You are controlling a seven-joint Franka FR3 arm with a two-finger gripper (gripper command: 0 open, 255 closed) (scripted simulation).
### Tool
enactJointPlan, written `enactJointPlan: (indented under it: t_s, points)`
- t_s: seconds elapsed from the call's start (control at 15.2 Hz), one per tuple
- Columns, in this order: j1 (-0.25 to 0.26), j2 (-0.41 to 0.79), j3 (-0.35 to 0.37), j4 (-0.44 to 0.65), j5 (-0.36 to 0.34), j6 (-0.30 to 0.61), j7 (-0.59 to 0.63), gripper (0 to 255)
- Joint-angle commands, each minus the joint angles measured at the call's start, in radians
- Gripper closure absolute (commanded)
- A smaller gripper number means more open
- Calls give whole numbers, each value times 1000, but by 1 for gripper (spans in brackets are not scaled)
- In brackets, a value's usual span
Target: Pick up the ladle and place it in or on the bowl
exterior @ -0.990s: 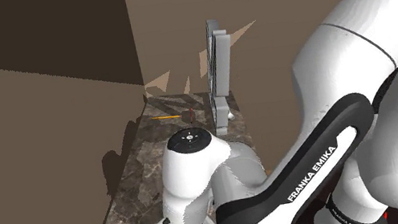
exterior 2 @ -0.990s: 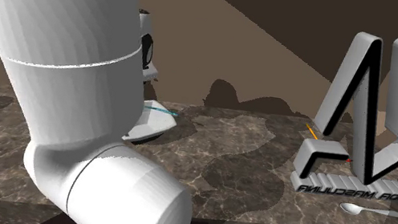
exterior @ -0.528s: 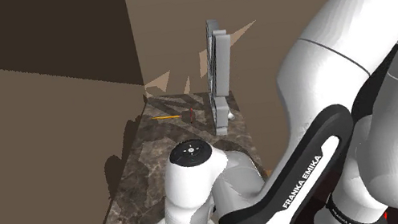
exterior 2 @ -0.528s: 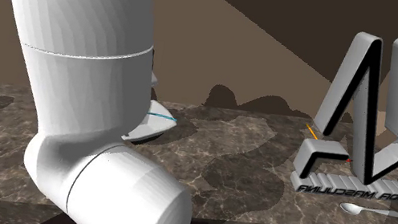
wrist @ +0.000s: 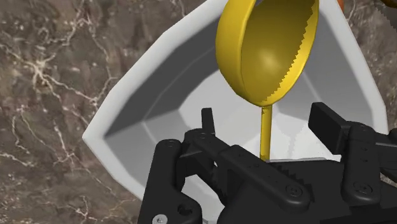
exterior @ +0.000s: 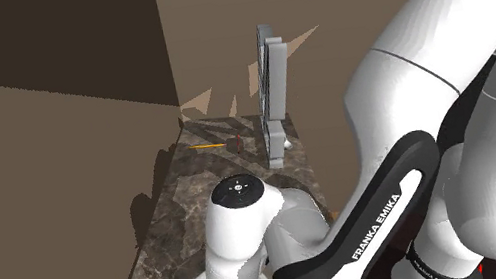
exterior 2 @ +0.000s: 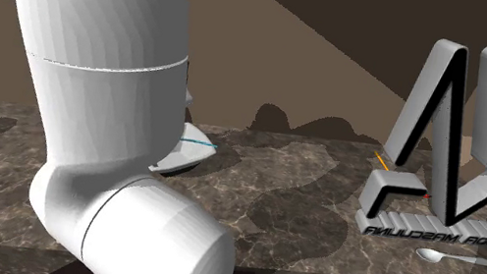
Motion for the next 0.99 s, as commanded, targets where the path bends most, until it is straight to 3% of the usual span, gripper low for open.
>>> enactJointPlan:
  t_s: [0.0, 0.13, 0.4, 0.92]
  points:
    - [0, 0, 0, 0, 0, 0, 0, 0]
    - [0, 0, 0, 0, 0, 0, 0, 0]
    - [2, -171, 3, 8, 184, -151, -132, 0]
    - [7, -170, -2, 8, 183, -150, -131, 0]
